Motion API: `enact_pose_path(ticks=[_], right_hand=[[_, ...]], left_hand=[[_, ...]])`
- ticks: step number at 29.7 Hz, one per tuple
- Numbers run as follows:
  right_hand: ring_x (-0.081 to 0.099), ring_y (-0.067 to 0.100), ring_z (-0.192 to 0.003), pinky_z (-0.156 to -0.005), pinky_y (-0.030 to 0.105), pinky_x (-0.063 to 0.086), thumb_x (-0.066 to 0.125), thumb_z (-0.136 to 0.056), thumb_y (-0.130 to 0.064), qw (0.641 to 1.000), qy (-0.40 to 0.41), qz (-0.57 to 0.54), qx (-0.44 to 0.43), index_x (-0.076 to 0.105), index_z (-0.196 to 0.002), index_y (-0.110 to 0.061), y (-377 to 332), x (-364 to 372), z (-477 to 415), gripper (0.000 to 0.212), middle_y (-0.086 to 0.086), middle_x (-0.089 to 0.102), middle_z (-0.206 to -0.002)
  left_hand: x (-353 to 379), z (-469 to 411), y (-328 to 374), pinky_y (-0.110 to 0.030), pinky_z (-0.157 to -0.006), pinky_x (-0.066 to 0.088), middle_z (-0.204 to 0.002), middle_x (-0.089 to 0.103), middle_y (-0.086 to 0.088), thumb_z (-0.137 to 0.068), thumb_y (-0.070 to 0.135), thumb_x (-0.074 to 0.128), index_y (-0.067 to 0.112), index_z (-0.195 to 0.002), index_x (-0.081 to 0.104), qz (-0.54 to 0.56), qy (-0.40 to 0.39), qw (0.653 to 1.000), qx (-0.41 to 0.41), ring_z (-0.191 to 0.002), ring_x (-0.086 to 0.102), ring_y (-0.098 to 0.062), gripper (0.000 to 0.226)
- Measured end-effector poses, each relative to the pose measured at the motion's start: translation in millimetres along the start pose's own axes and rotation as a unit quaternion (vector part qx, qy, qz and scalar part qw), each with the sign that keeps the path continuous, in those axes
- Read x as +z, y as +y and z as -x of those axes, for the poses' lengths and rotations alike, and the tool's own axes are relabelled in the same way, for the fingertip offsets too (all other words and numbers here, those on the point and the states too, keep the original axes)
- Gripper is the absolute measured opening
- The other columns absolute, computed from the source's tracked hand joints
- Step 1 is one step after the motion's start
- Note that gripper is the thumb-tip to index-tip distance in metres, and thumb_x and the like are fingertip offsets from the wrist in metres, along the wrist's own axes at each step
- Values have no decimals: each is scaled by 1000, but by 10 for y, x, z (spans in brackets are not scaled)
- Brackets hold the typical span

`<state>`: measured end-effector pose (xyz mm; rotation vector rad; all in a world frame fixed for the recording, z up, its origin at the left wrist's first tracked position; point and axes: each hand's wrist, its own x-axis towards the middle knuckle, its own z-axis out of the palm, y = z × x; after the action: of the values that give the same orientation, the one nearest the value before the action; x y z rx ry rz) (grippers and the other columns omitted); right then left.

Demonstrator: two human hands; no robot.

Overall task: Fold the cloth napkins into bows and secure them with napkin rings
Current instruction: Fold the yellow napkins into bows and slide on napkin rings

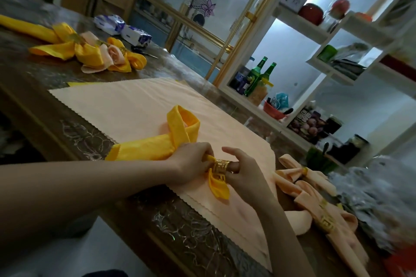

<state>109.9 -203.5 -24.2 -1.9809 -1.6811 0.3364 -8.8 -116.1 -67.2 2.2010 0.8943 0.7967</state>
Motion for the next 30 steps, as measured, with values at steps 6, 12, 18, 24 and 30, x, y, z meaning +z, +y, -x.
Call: enact_pose_path(ticks=[6, 12, 18, 24, 30], right_hand=[[67, 7, -80, -81, 21, 54, 62, -82, 4, 998, 55, 3, -27, 43, -134, -22, -33, 76, 22, 61, 6, 71, -102], [67, 13, -91, -88, 35, 55, 62, -83, 3, 997, 67, 43, -13, 34, -141, -30, -32, 72, 13, 72, 6, 72, -101], [65, 4, -70, -63, 17, 53, 61, -83, 3, 998, 51, -31, -8, 41, -134, -24, -46, 53, 19, 61, -1, 70, -80], [62, 19, -87, -71, 25, 50, 66, -85, -13, 945, 77, -287, 134, 49, -124, -23, -56, -49, -27, 43, 7, 65, -94], [65, 22, -64, -54, 28, 54, 44, -94, -2, 878, 110, -429, 180, 52, -111, -17, -35, -166, -33, 24, 13, 64, -81]], left_hand=[[-66, 131, 132, -31, -113, 19, -138, 45, 1, -88, 22, 50, 22, -137, 39, -99, -48, 985, 132, -131, 36, -15, 50], [-48, 156, 106, -31, -115, 9, -150, 30, 2, -89, 33, 53, 24, -148, 19, -142, -65, 978, 139, -140, 22, -16, 68], [-38, 109, 75, -27, -108, 20, -135, 46, 6, -88, 39, 58, 26, -134, 39, -93, -32, 984, 147, -129, 37, -12, 52], [-40, 100, 39, -21, -102, 25, -126, 52, 6, -84, 28, 67, 24, -129, 44, -27, 32, 991, 130, -119, 44, -11, 50], [-31, 89, -3, -26, -105, 25, -126, 52, 2, -85, 24, 66, 23, -130, 42, -21, 59, 995, 81, -120, 44, -16, 51]])
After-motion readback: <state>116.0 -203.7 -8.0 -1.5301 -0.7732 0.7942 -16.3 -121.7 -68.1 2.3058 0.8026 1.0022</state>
